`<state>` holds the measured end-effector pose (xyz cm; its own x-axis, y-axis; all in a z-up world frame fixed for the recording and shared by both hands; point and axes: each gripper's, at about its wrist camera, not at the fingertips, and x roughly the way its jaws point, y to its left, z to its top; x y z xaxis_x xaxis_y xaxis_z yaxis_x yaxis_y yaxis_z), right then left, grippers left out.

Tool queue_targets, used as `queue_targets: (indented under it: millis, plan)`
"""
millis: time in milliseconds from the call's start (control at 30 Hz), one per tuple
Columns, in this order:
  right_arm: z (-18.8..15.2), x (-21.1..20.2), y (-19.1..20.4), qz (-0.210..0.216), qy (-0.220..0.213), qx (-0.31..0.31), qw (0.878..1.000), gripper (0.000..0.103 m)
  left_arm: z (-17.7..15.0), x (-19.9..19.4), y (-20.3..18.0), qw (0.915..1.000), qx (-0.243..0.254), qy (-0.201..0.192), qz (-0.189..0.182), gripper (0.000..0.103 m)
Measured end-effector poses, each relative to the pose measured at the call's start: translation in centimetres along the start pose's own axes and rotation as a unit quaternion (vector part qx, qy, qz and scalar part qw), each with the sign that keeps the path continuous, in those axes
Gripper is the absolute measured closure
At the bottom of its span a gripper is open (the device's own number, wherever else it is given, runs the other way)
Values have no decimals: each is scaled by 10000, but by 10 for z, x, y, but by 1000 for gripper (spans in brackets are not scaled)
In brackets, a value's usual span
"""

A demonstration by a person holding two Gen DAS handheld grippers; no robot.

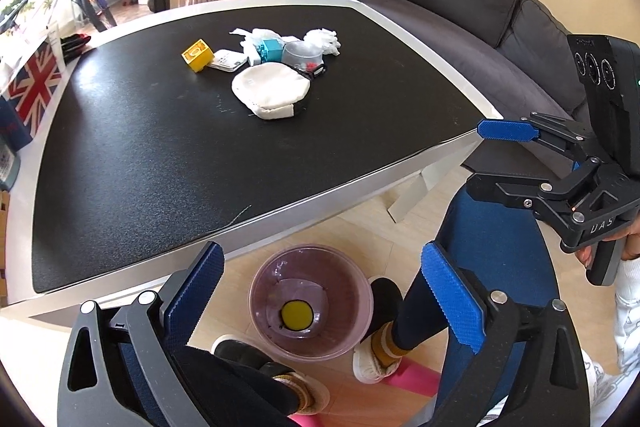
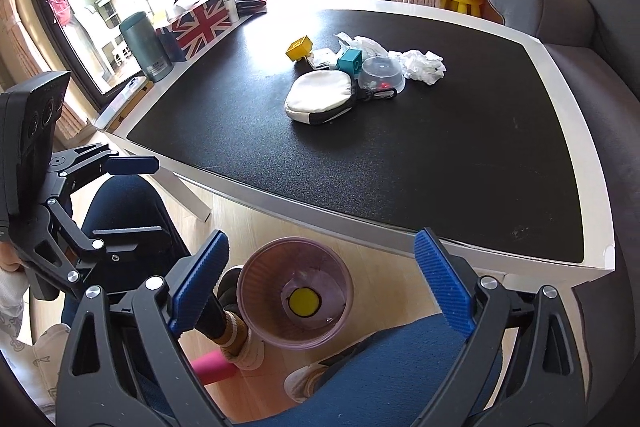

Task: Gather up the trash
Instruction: 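Move the left tool back over the table toward the white cushioned pouch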

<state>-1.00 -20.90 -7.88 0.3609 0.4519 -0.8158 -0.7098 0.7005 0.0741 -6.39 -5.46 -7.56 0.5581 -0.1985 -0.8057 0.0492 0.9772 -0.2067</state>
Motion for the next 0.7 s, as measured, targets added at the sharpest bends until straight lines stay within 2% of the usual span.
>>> queue_targets:
  millis: [433, 700]
  plan:
    - [6, 2, 1, 16, -21, 27, 10000, 7, 7, -5, 5, 9999, -65, -89, 52, 8]
    - [21, 2, -11, -52, -56, 150, 9999, 7, 33, -7, 10, 9996, -19, -240, 148, 8]
